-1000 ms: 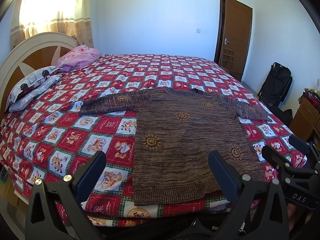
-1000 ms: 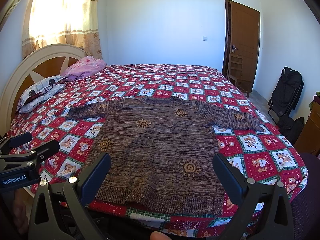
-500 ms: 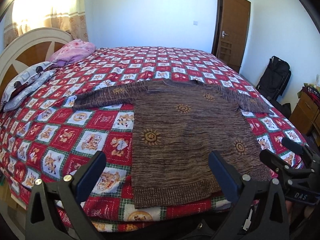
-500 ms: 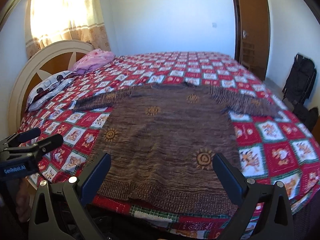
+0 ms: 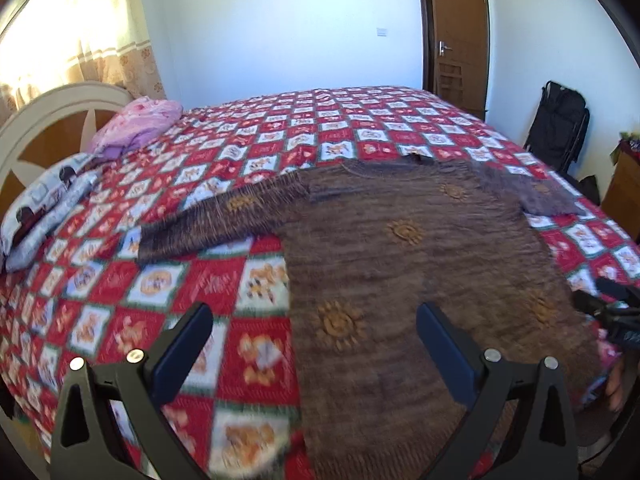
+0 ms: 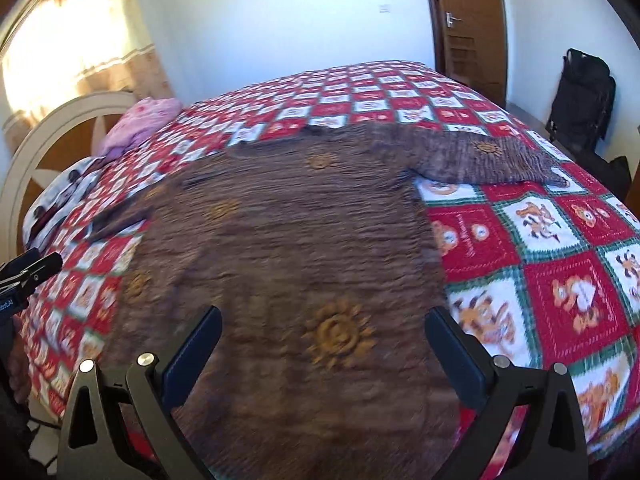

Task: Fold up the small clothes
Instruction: 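Move the right tool to a sweater sleeve and grasp its cuff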

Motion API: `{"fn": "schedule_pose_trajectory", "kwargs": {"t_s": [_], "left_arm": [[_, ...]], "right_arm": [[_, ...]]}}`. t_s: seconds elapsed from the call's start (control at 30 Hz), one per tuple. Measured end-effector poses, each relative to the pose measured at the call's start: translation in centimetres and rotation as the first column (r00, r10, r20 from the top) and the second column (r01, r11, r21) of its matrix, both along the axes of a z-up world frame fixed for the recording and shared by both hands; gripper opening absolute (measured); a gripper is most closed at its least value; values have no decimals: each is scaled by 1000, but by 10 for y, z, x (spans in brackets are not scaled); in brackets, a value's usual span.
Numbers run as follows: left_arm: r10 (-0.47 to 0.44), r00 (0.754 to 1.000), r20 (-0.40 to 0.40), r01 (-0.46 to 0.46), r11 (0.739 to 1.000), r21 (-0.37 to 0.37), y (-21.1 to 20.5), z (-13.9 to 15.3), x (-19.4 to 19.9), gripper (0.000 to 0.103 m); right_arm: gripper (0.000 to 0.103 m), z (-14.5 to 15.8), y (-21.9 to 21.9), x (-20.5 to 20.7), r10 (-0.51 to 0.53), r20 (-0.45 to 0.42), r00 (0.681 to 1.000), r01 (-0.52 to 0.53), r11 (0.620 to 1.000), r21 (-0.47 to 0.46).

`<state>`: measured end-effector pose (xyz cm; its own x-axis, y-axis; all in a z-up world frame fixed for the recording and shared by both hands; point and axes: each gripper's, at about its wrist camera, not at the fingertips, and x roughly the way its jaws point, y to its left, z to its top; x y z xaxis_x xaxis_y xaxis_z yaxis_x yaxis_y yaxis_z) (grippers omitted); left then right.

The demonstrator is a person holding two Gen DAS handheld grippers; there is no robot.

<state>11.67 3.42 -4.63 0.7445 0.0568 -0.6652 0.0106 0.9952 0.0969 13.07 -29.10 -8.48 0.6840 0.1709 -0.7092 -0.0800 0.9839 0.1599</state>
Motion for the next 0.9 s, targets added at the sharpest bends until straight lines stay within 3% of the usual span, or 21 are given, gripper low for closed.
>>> {"fn": "schedule_pose_trajectory", "kwargs": {"t_s": [0.07, 0.17, 0.33, 0.47, 0.67, 0.83, 0.9], "left_arm": [[-10, 1000, -2, 10, 1000, 0, 0, -4, 17, 103], [-20, 1000, -11, 20, 1000, -1, -3, -9, 38, 103], [-36, 999, -25, 36, 999, 7, -15, -23, 74, 103], [-25, 999, -34, 25, 1000, 11, -18, -36, 95, 103], [-11, 999, -42, 13, 999, 47, -26, -53, 125, 103], [12, 998, -69, -9, 999, 36, -25, -65, 151, 103], [20, 997, -78, -18, 999, 30, -23, -68, 159, 103]], "right_arm": [[99, -4, -9, 14, -19, -5, 1000, 19, 1000, -16], [85, -9, -26, 35, -37, -24, 999, 37, 999, 0], [84, -14, -64, 65, -118, -44, 992, 119, 993, 16], [76, -9, -100, 86, -194, -46, 980, 195, 981, 20], [70, 3, -173, 120, -343, -42, 938, 344, 939, 23], [67, 3, -220, 145, -440, -57, 896, 441, 898, -8], [60, 0, -232, 154, -463, -69, 884, 462, 886, -23]]}}
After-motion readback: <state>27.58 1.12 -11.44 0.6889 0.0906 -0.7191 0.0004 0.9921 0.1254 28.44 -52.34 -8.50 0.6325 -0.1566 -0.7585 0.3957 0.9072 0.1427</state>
